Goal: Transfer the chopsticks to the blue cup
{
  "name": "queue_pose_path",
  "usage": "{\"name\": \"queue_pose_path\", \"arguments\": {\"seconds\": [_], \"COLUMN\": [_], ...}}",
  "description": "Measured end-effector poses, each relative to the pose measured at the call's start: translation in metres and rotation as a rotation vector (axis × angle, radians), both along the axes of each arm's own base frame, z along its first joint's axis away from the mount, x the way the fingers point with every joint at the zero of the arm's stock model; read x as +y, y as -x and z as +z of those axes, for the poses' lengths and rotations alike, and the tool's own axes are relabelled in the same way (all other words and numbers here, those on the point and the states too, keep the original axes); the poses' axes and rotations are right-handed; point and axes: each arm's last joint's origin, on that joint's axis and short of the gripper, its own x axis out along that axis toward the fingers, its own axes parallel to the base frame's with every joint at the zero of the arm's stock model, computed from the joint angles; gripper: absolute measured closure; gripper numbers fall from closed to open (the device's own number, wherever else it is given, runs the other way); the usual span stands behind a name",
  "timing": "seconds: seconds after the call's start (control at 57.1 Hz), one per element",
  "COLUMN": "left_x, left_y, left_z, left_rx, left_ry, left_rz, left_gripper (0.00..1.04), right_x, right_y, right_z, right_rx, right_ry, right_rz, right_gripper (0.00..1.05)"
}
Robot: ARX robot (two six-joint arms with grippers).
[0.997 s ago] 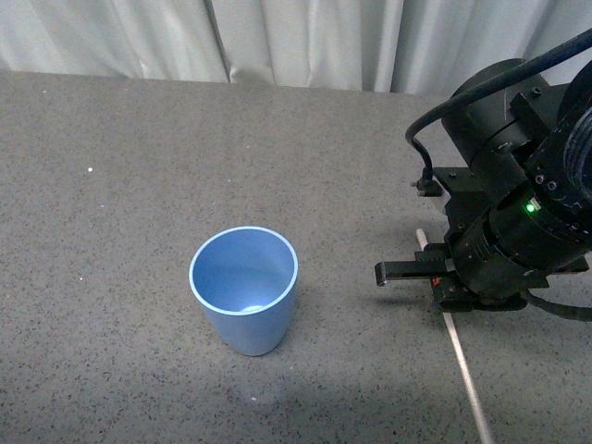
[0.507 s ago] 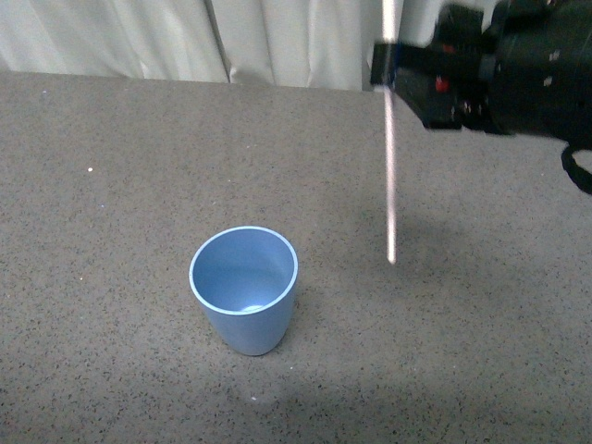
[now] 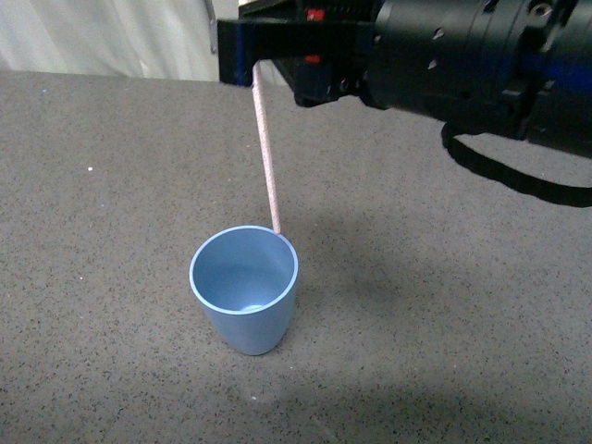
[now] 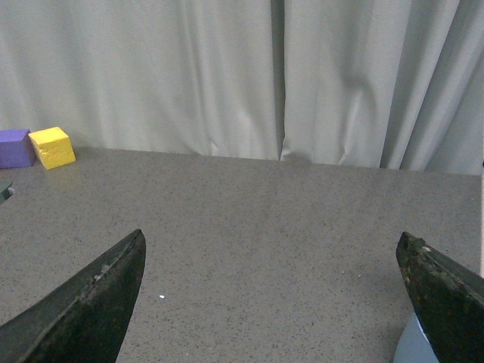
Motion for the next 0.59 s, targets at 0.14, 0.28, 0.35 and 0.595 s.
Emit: {"name": "queue_pose_path", "arguments": {"seconds": [0.14, 0.28, 0.35, 0.595], "left_x": [0.000, 0.000, 0.000, 0.000], "left_y": [0.000, 0.000, 0.000, 0.000], "left_z": [0.000, 0.000, 0.000, 0.000], "left_rx": [0.000, 0.000, 0.000, 0.000], "left_ry": [0.000, 0.000, 0.000, 0.000], "left_rz": [0.000, 0.000, 0.000, 0.000], "left_gripper": [0.07, 0.07, 0.07, 0.07], "right_x": [0.008, 0.013, 0.015, 0.015], "right_y": [0.000, 0.001, 0.002, 0.009], "right_z": [-0.013, -0.026, -0.030, -0.036], "right_rx": [0.016, 0.021, 0.025, 0.027], "right_ry": [0.018, 0.047, 0.057, 0.085], "right_rz": [0.017, 0.016, 0.013, 0.031], "right_gripper": [1.04, 1.04, 1.04, 0.95]}}
